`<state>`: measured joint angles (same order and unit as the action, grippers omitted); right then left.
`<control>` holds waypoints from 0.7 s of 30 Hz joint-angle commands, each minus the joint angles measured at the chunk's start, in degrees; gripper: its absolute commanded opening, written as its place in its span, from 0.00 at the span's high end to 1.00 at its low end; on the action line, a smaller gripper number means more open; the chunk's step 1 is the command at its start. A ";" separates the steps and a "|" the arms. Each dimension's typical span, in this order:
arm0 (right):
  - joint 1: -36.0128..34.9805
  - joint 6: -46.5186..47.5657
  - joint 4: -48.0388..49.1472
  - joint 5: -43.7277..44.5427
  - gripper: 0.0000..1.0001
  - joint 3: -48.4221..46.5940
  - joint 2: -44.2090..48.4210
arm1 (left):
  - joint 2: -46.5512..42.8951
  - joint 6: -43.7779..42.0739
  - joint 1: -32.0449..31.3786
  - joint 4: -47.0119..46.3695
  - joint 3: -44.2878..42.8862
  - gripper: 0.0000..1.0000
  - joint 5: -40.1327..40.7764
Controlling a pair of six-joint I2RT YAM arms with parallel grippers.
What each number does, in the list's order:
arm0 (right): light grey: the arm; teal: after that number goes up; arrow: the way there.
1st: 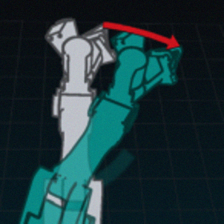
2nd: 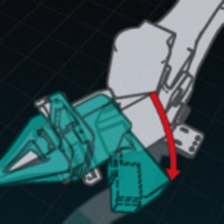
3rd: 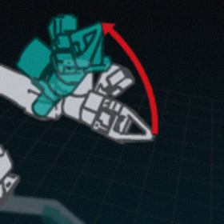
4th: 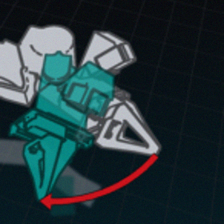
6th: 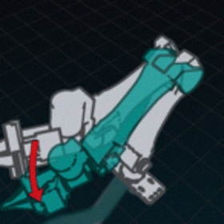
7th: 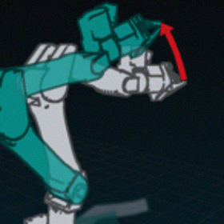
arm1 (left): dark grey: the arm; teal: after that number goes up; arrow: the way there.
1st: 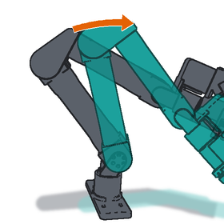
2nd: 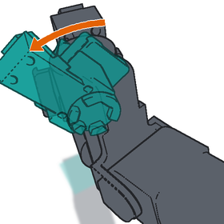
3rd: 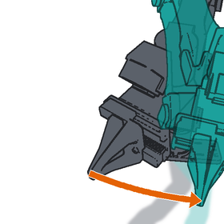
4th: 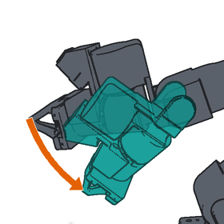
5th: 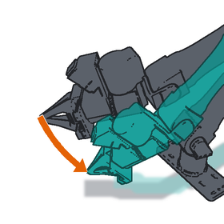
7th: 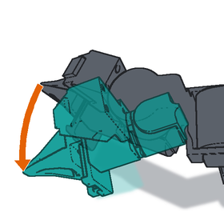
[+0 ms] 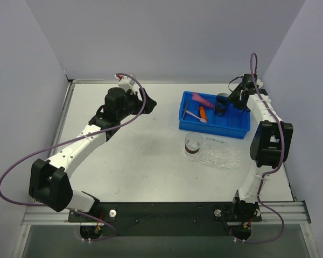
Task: Prepare toiletry sets of a toothbrush and toothpaste on the tray
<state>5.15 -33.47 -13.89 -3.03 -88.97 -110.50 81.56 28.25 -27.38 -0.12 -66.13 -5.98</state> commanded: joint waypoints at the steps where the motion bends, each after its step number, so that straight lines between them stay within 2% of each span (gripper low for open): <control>1: -0.49 -0.80 -0.26 -0.31 0.66 -2.09 -1.39 | -0.08 0.23 0.66 -0.94 -2.87 0.23 -0.88; 9: -0.93 -0.80 -0.70 -1.02 0.67 -1.82 -2.44 | -0.44 0.23 1.27 -1.11 -2.16 0.23 -1.40; 13: -1.19 -0.80 -0.79 -1.54 0.74 -2.17 -3.14 | -1.23 0.23 1.54 -1.11 -1.29 0.23 -1.23; 19: -1.46 -0.45 -0.79 -1.98 0.89 -2.96 -2.97 | -1.76 0.31 2.06 -1.11 -0.67 0.23 -1.23; 21: -1.54 -0.19 -0.79 -2.16 0.97 -3.40 -2.62 | -1.67 0.40 2.15 -1.20 -0.84 0.23 -1.40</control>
<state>4.08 -33.65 -13.98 -4.38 -89.58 -114.02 81.56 28.29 -25.78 -0.12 -66.13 -6.52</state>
